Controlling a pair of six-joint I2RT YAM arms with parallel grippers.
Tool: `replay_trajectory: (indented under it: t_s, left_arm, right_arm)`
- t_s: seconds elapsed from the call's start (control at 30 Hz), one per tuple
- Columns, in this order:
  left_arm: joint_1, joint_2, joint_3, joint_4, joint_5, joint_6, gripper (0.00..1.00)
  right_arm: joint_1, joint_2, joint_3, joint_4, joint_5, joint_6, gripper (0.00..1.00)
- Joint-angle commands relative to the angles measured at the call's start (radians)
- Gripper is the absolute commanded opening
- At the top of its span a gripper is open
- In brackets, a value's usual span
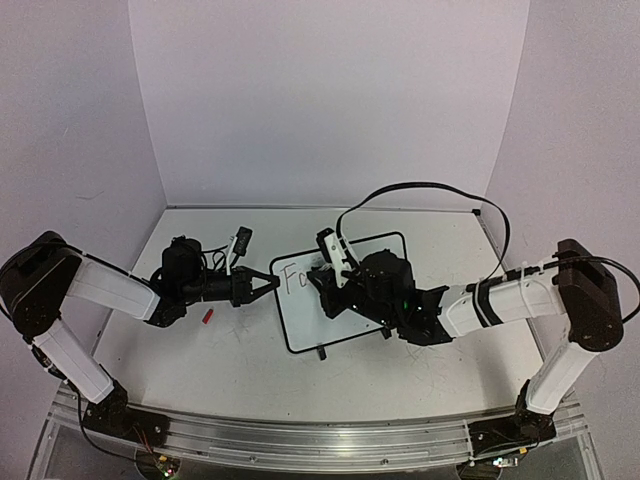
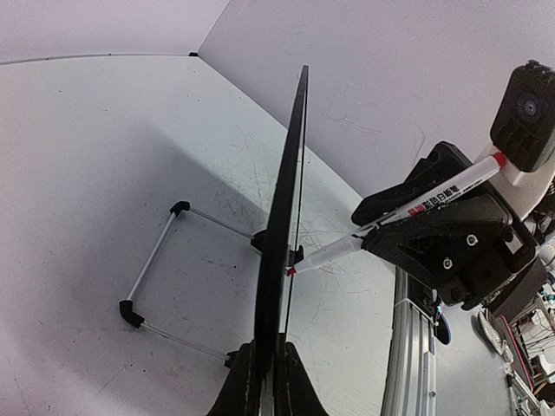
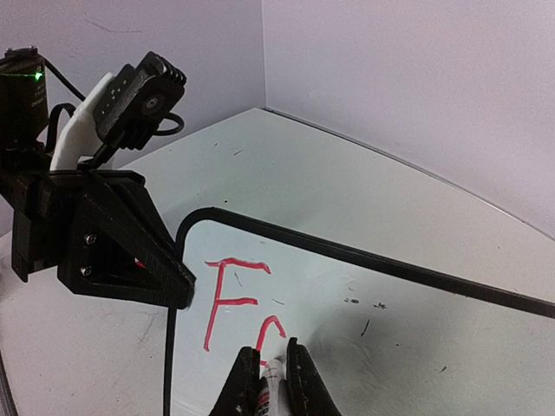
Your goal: Write a sentence on the whiteboard
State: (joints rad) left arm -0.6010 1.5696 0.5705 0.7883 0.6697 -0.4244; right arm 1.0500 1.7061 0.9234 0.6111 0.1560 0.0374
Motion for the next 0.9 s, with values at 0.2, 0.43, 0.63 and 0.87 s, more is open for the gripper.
replay_trajectory:
  t_s: [0.2,0.43,0.63,0.87]
  left_arm:
    - [-0.003,-0.023,0.045,-0.017,0.006,0.036,0.00]
    - [-0.003,-0.020,0.042,-0.016,0.008,0.036,0.00]
    - [-0.003,-0.026,0.039,-0.015,0.007,0.038,0.00]
    - [-0.004,-0.026,0.040,-0.018,0.005,0.038,0.00]
  right_arm:
    - [-0.019,-0.007,0.043,0.029,0.053,-0.015,0.00]
    - [-0.024,-0.002,0.057,0.036,0.054,-0.019,0.00]
    - [-0.026,0.007,0.071,0.036,0.054,-0.022,0.00]
    - [-0.025,0.006,0.049,0.030,0.020,-0.001,0.00]
